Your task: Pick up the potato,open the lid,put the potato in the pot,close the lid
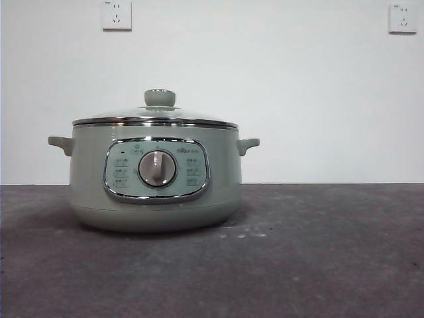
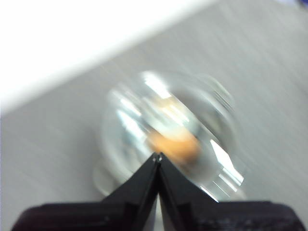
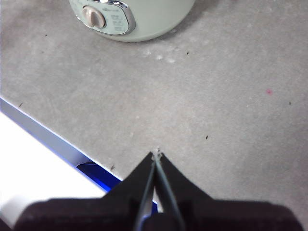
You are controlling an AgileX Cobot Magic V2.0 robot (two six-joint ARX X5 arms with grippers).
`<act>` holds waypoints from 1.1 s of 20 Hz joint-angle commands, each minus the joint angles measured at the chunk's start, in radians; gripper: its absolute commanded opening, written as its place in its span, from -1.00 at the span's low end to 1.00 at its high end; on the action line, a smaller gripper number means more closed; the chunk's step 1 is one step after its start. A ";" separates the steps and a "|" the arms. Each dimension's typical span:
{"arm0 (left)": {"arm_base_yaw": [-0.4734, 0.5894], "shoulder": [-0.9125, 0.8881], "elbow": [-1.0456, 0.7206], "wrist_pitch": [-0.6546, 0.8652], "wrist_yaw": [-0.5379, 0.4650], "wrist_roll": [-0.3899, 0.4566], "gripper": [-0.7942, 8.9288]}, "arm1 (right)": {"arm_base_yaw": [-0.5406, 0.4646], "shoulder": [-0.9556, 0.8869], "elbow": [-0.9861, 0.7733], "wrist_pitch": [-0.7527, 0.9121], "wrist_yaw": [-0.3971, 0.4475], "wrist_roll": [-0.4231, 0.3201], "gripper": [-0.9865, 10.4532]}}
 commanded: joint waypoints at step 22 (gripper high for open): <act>0.336 -1.012 -1.401 0.684 0.008 -0.163 -0.84 | 0.001 0.000 -0.011 0.002 0.002 0.011 -0.82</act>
